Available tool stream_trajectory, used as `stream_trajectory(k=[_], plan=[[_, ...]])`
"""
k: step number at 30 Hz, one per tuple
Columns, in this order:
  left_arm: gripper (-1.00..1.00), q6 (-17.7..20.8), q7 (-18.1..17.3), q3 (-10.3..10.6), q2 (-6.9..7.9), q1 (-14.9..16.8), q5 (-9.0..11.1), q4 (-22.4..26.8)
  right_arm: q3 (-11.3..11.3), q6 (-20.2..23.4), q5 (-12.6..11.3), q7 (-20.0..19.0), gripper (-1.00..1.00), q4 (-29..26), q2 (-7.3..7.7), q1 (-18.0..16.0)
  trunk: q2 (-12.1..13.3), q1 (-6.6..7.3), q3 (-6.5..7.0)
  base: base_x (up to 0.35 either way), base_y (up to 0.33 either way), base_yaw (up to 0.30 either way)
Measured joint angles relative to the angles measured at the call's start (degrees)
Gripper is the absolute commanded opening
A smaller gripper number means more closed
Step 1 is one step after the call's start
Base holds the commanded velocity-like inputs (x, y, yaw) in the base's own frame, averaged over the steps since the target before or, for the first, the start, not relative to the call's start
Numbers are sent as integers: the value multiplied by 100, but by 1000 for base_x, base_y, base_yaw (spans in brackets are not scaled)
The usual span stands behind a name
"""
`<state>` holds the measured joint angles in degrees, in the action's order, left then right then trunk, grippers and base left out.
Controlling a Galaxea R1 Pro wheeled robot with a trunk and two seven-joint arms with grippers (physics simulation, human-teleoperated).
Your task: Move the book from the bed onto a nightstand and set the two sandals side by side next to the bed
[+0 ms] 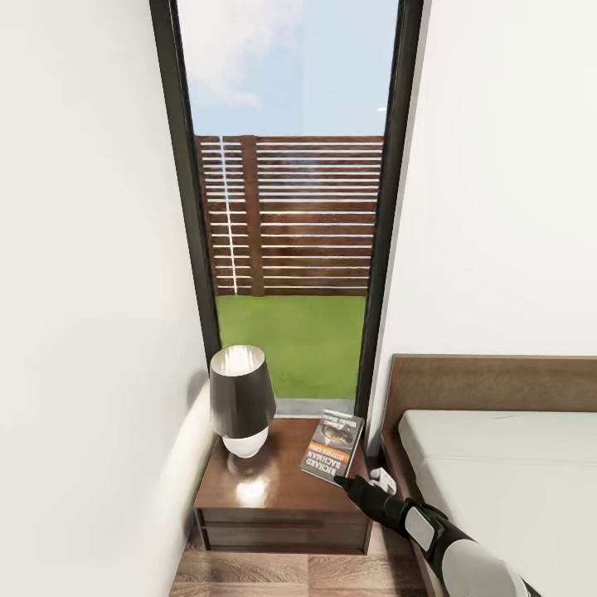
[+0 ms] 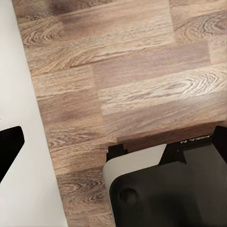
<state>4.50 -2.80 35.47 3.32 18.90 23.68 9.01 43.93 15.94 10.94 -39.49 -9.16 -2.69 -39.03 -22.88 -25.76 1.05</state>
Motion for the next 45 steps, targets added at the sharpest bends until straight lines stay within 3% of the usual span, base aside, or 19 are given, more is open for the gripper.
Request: stream_trajectory(k=[20, 27, 34, 39, 45], plan=[[100, -33, 0, 7, -3, -1, -5, 8, -9, 72, -3, 55, -100, -15, 33, -2, 0, 0, -120, 0, 0, 94], [100, 140, -65, 9, -23, 34, -5, 56, -4, 73, -10, 77, -100, -37, 26, -92, 5, 1, -174, 0, 0, 126], [100, 846, -94, 38, -261, 284, 8, 298, 0, 71, -5, 31, -100, -39, 57, -115, 9, 1, -228, 0, 0, 128], [100, 1023, -85, 52, -416, 535, -4, 389, 7, 26, -9, 7, -100, -42, 58, -113, 10, 1, -268, 0, 0, 113], [100, 1113, -103, 52, -473, 805, -13, 402, 24, 1, -16, -6, -100, -45, 60, -111, 9, 2, -288, 0, 0, 40]])
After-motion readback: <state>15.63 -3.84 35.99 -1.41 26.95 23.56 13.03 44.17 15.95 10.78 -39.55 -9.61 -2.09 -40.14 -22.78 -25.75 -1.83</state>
